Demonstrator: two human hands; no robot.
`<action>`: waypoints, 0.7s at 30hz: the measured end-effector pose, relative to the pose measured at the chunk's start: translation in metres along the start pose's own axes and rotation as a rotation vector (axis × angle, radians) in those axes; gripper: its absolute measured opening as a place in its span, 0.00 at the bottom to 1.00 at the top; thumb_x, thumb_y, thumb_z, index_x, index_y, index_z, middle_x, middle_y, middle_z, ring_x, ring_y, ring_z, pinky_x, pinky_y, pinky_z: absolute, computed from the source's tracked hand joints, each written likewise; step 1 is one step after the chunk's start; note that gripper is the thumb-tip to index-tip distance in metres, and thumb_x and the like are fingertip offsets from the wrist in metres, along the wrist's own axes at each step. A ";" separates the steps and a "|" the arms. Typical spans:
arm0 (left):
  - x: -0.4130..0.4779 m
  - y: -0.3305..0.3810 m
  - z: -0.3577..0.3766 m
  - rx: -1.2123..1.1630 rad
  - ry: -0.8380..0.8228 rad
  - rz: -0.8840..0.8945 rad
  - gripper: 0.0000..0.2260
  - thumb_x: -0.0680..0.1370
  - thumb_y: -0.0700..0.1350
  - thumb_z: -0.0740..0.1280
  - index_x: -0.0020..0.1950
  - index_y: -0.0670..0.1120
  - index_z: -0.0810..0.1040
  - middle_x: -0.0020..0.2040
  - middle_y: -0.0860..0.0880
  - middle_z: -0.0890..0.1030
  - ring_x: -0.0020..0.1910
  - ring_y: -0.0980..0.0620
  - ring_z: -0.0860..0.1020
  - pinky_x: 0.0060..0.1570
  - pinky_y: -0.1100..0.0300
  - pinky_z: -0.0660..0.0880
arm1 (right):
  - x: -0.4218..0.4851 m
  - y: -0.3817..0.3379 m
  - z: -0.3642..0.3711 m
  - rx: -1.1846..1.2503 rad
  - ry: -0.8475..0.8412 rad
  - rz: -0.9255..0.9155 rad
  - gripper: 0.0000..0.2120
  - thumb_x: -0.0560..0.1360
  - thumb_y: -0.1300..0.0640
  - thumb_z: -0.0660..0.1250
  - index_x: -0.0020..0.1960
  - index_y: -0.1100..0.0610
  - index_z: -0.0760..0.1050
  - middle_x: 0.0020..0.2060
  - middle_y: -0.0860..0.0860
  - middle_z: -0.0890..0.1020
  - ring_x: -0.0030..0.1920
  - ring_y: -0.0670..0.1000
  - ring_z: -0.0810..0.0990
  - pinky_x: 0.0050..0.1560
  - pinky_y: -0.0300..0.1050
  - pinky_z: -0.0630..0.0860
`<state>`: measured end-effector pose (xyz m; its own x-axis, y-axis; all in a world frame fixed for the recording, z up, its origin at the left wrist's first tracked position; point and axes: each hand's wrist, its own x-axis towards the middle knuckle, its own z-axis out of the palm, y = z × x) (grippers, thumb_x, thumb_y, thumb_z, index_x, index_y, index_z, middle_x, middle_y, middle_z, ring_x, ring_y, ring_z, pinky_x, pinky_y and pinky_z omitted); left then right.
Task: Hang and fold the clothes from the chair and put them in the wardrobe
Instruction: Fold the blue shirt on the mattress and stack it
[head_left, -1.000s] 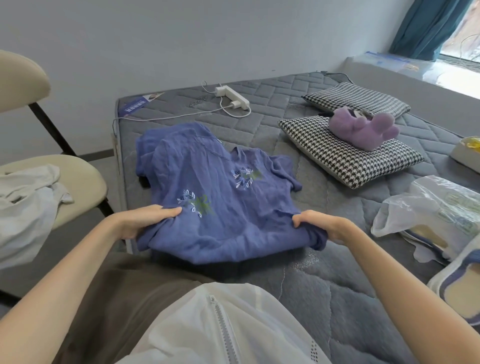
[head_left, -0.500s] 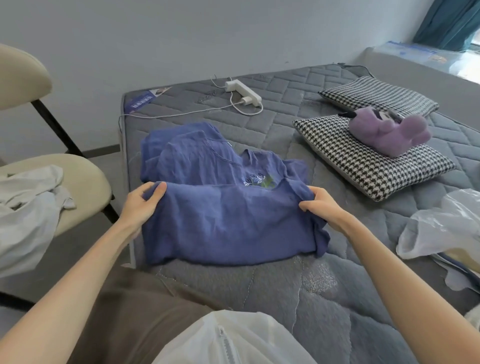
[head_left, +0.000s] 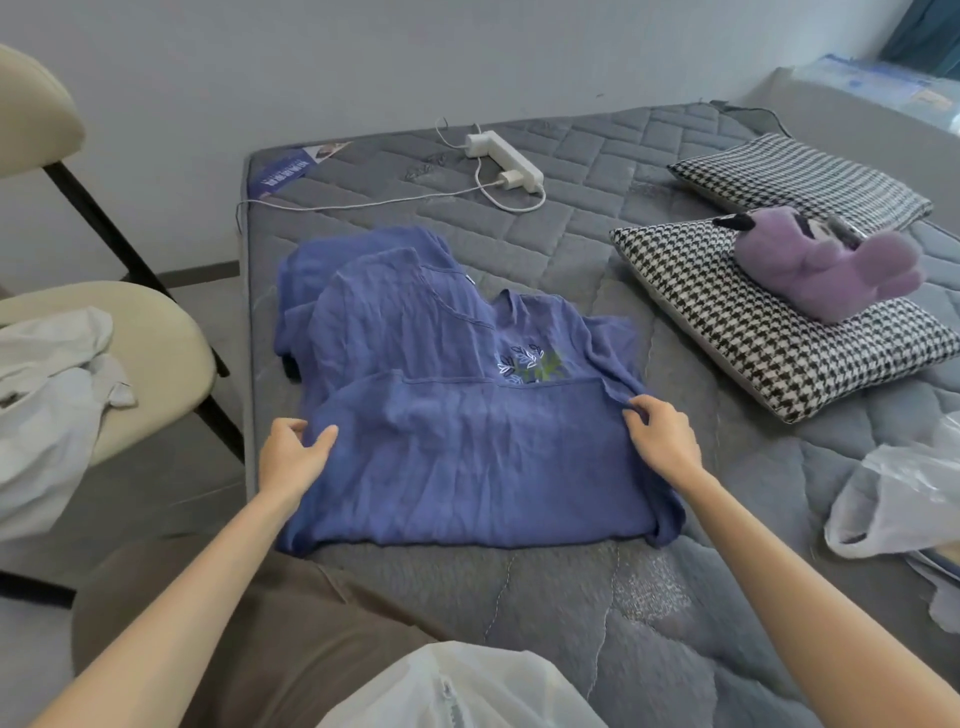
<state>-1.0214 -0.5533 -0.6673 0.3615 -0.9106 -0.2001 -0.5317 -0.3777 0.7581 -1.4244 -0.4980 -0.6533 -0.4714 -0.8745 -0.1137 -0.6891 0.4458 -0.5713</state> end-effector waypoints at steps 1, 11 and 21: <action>0.000 0.001 -0.001 -0.013 0.025 0.022 0.16 0.77 0.46 0.68 0.59 0.37 0.72 0.55 0.39 0.77 0.55 0.39 0.76 0.49 0.53 0.70 | 0.000 -0.002 -0.003 0.008 0.025 -0.006 0.13 0.80 0.54 0.59 0.63 0.52 0.76 0.58 0.55 0.80 0.58 0.61 0.76 0.46 0.47 0.68; -0.039 0.035 0.023 0.379 0.048 0.480 0.21 0.79 0.46 0.64 0.70 0.42 0.68 0.70 0.40 0.66 0.69 0.39 0.65 0.65 0.42 0.62 | -0.020 0.011 -0.005 0.231 0.060 0.095 0.20 0.74 0.49 0.69 0.63 0.55 0.71 0.52 0.49 0.79 0.57 0.54 0.77 0.53 0.46 0.70; -0.125 0.048 0.117 0.681 -0.612 0.543 0.27 0.80 0.63 0.49 0.76 0.65 0.40 0.76 0.50 0.31 0.74 0.40 0.30 0.66 0.30 0.35 | -0.074 0.042 0.001 0.274 0.051 0.401 0.29 0.77 0.42 0.62 0.64 0.67 0.66 0.63 0.62 0.73 0.65 0.63 0.70 0.63 0.54 0.69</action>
<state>-1.1816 -0.4774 -0.6788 -0.3991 -0.8430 -0.3607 -0.8908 0.2632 0.3705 -1.4176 -0.4149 -0.6700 -0.7009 -0.6310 -0.3324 -0.2809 0.6727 -0.6845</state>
